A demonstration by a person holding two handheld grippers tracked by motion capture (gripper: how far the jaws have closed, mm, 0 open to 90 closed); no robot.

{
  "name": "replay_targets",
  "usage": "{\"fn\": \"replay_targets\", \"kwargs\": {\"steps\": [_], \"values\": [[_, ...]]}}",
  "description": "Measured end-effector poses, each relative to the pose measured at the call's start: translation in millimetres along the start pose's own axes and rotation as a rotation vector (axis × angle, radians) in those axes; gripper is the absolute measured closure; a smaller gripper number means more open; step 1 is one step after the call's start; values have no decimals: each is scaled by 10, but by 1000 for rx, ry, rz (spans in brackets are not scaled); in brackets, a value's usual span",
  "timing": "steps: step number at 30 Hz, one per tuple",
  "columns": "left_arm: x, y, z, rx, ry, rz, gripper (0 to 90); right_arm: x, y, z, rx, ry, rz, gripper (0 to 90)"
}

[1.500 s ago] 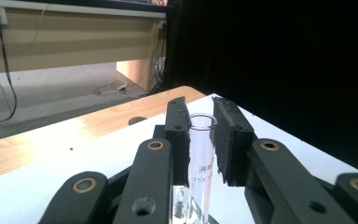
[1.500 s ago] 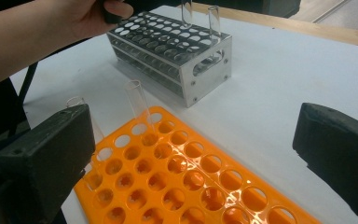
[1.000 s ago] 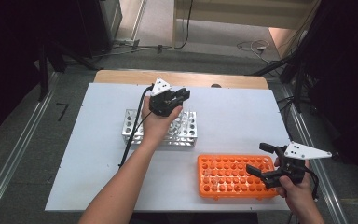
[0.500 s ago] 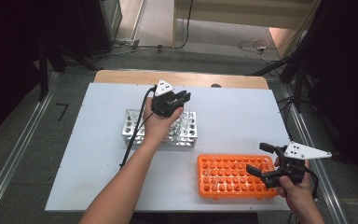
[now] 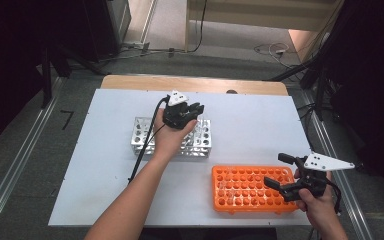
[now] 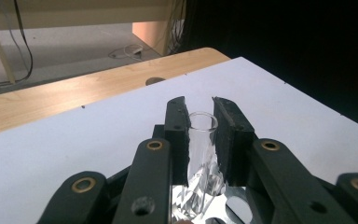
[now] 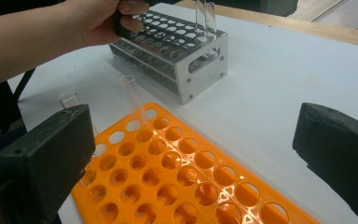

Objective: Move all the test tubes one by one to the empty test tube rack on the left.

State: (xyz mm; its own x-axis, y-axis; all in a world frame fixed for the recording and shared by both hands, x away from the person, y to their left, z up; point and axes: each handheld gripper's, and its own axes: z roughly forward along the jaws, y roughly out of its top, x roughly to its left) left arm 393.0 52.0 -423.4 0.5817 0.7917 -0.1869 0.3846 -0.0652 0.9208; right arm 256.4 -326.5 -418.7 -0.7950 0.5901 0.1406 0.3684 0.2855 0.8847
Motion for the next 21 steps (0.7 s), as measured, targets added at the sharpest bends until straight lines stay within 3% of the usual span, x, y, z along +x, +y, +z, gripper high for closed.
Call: {"fn": "replay_targets", "kwargs": {"steps": [21], "values": [[-47,-80,-32,67,3,28,742,7,-9,26,9,-1,-3,0]]}}
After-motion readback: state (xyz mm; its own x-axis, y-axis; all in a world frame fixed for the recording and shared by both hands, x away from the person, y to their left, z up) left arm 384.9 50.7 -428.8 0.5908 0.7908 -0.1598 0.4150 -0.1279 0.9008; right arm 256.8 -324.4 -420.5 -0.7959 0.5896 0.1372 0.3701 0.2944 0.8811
